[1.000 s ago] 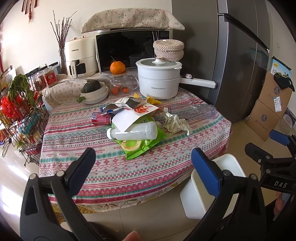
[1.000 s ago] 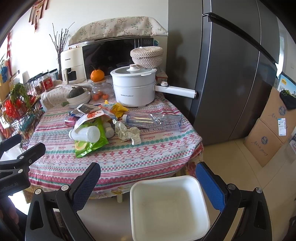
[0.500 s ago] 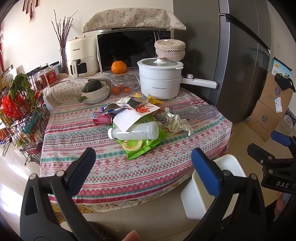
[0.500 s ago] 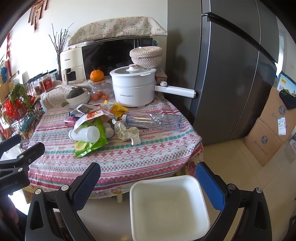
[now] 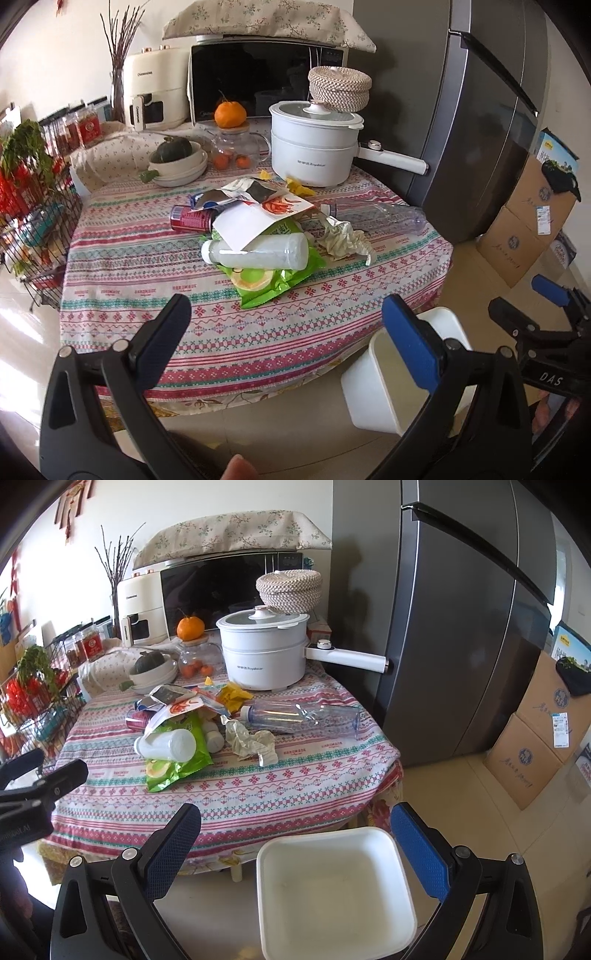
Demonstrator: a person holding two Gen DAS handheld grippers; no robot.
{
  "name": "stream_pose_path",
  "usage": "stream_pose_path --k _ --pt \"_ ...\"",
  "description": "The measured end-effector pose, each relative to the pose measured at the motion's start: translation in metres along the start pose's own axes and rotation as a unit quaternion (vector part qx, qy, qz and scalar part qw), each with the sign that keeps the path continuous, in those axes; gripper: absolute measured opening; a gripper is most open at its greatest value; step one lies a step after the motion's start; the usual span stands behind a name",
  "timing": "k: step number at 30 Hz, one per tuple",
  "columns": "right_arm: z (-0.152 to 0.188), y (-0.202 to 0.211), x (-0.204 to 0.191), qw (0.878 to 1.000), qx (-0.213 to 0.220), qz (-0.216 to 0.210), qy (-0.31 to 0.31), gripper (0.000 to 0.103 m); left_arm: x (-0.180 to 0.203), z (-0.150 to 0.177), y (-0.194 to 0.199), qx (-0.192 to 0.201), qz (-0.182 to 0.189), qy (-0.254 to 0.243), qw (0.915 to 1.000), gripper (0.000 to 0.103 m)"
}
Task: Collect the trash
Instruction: 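Reach the left tool to the white plastic bottle and close on it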
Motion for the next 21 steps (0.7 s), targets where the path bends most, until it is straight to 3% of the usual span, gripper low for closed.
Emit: stream_pose_path --k 5,12,14,16,18,21 --pt "-0.009 0.001 -0.009 1.000 -0.013 -0.002 0.029 0.103 -0.022 -0.016 -0.017 -0.030 0.014 0.028 0.9991 0.102" --pt "-0.049 -0.011 -0.026 0.997 -0.042 -0.033 0.050 0.103 -0.039 -0.040 -0.063 -0.086 0.072 0.080 0.9905 0.102" --pt "-0.056 -0.025 -0.028 0.997 -0.054 -0.037 0.049 0.103 -0.039 -0.044 -0.084 -0.102 0.103 0.114 0.9827 0.098" --pt "-0.059 -0.042 -0.026 0.997 -0.060 -0.039 0.035 0.103 -0.036 -0.044 -0.107 -0.120 0.124 0.139 0.9751 0.083" --pt "-0.052 -0.061 -0.020 0.996 -0.078 -0.041 0.018 0.103 -0.033 -0.045 -0.126 -0.134 0.139 0.163 0.9677 0.075" --pt "-0.041 -0.083 -0.014 0.992 -0.116 -0.051 0.008 0.103 -0.029 -0.054 -0.149 -0.144 0.142 0.192 0.9603 0.073"
Point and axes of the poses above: each gripper's, at about its wrist camera, not at the fingertips, and y roughly against the way its jaws point, x to its right, z to its underside, the point moved 9 cm from there along -y, roughly the way its jaws point, and after that the axes turned 13 degrees about -x, right-handed, at the moved point
